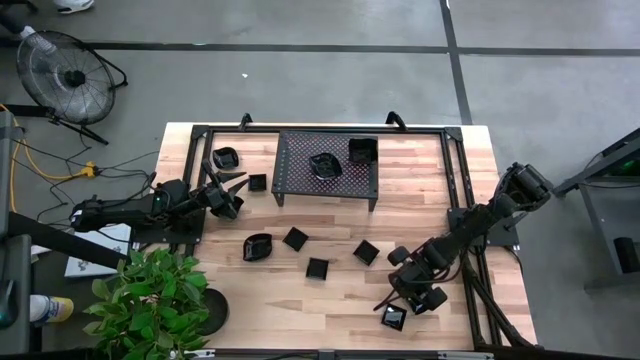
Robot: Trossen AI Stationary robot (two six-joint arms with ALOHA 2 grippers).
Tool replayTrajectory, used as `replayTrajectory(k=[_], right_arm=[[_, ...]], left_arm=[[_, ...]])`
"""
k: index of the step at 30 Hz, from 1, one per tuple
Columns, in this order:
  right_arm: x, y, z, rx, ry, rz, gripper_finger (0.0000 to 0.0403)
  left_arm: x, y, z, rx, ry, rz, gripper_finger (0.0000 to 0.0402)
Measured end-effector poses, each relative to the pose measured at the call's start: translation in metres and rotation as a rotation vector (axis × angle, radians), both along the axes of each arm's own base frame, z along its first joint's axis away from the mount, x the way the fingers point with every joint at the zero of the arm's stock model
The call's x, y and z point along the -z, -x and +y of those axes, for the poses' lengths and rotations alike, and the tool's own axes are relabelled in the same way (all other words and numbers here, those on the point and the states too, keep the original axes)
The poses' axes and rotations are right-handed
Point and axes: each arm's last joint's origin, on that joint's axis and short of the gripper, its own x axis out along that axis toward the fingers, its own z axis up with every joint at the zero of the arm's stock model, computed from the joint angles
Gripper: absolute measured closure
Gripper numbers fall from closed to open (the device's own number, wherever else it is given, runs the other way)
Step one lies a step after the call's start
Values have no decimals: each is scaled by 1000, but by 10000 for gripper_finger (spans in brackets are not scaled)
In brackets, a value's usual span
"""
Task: Pick & Place Mini shaped plates
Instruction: Stack the leaf-shaped plate on the leaf-shaped plates on the shelf
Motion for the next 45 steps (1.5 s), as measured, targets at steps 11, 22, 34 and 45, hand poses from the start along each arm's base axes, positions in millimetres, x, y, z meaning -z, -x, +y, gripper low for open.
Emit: replayTrajectory(k=[11,22,34,45], right_arm=[[0,1,0,-4,-12,16,321],[0,1,0,-4,-7,19,321],[0,1,0,-3,-6,19,321],[0,1,0,-7,-7,18,359]], left_arm=[[0,0,0,0,0,0,309],[0,0,0,0,0,1,309],[0,0,0,0,0,0,309],[0,0,0,0,0,0,309]])
